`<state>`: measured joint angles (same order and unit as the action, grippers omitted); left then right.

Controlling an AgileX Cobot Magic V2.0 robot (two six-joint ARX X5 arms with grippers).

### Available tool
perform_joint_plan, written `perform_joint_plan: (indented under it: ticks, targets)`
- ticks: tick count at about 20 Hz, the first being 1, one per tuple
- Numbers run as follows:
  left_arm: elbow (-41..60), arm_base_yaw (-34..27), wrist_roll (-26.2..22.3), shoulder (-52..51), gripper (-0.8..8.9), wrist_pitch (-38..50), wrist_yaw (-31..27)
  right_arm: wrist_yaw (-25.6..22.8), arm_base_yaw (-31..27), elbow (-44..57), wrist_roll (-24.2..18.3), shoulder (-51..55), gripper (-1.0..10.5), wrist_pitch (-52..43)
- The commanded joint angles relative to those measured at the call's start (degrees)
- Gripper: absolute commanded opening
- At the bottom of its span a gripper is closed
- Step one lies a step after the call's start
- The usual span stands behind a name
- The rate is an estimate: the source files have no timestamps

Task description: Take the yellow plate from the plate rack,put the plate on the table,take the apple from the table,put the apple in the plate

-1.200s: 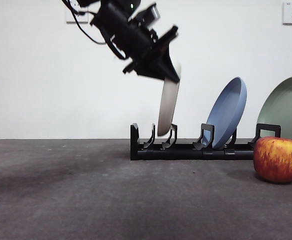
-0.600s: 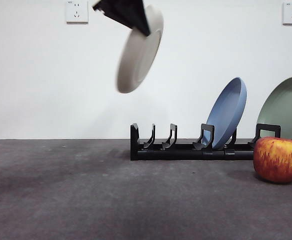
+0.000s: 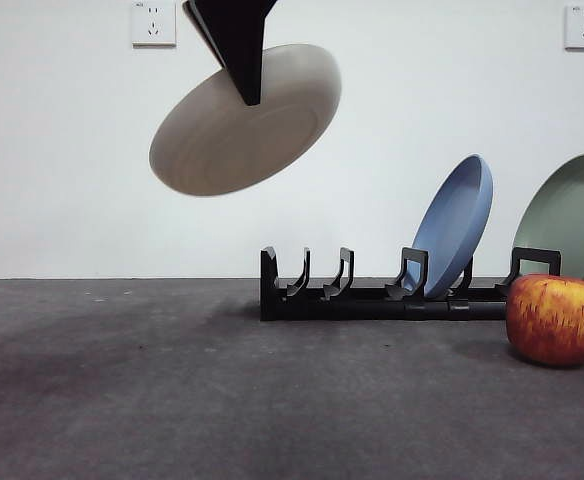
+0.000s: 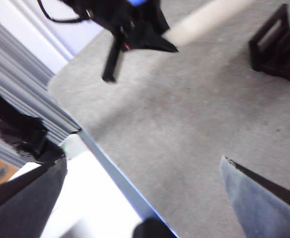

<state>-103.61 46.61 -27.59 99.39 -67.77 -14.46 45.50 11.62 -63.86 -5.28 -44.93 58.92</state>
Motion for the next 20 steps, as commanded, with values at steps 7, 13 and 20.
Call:
perform_joint_plan:
  ticks: [7, 13, 20]
  targets:
    - [13.3, 7.9, 2.1, 0.3, -0.05, 1.4, -6.7, 8.3, 0.2, -0.3, -1.5, 1.2, 6.3, 2.8]
    - [25.5, 13.2, 2.8, 0.3, -0.05, 11.0, -11.6, 8.3, 1.4, -0.3, -2.4, 2.1, 6.3, 4.8]
    - [32.7, 19.3, 3.1, 0.4, -0.06, 18.8, -15.6, 8.3, 2.0, -0.3, -2.6, 2.1, 6.3, 5.2]
